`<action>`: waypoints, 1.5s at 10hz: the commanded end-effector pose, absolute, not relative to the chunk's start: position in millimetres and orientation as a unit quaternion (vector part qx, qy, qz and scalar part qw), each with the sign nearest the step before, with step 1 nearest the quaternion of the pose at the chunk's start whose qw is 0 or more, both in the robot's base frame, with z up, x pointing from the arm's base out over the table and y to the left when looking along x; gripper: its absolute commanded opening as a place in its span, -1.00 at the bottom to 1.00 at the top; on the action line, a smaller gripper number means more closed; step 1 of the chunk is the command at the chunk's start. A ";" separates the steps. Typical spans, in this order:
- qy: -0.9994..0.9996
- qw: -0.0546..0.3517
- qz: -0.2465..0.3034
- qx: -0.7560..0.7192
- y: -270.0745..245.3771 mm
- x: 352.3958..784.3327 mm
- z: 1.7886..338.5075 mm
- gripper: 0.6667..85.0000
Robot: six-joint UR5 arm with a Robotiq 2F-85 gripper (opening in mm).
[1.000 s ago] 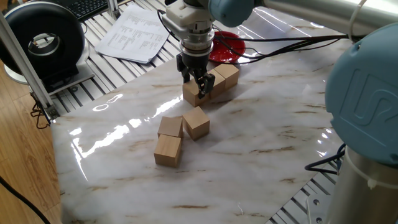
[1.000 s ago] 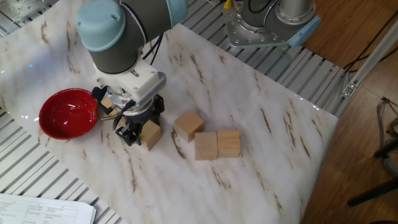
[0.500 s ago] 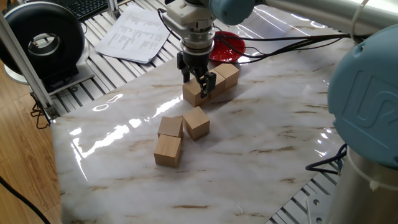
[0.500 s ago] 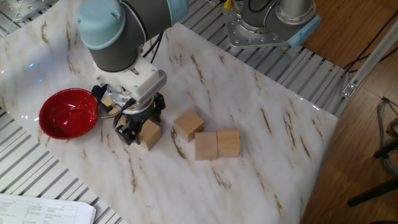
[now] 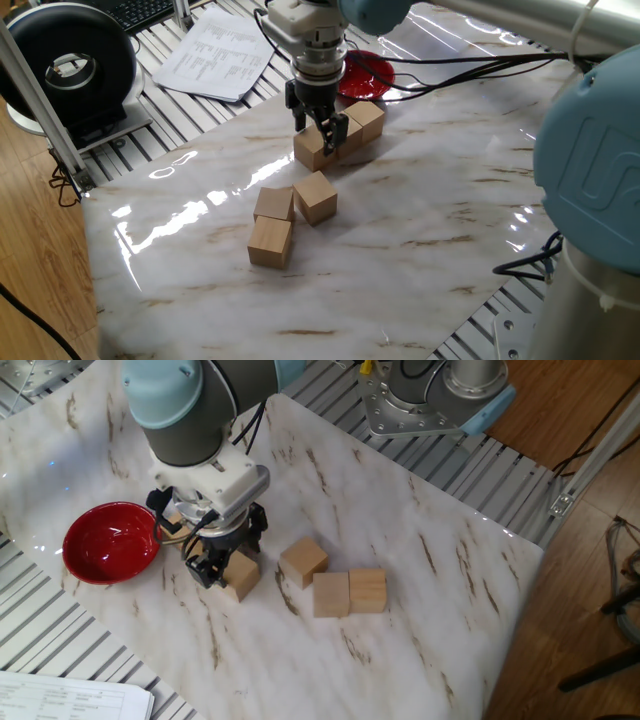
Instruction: Stack the blocks into a pyramid shape
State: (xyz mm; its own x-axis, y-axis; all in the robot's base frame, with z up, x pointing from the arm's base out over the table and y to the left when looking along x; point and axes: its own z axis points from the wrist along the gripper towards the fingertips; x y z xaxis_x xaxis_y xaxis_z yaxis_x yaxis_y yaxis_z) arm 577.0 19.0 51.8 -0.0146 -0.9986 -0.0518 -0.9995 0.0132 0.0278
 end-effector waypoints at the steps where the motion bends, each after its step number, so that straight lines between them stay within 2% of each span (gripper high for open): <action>1: 0.717 0.010 0.024 -0.697 21.6 581.4 60.7 0.67; 2: 0.722 0.009 0.023 -0.691 23.8 584.4 62.2 0.51; 4: 0.735 0.004 0.021 -0.678 27.5 586.3 66.4 0.40; 5: 0.742 0.002 0.017 -0.671 29.0 587.2 67.4 0.25; 8: 0.750 0.002 0.011 -0.661 32.2 589.0 70.8 0.15; 11: 0.773 0.005 -0.014 -0.634 37.3 598.5 69.6 -0.79; 12: 0.778 0.007 -0.019 -0.628 39.4 599.1 68.2 -0.98; 15: 0.789 0.012 -0.011 -0.614 48.7 598.7 68.8 -0.99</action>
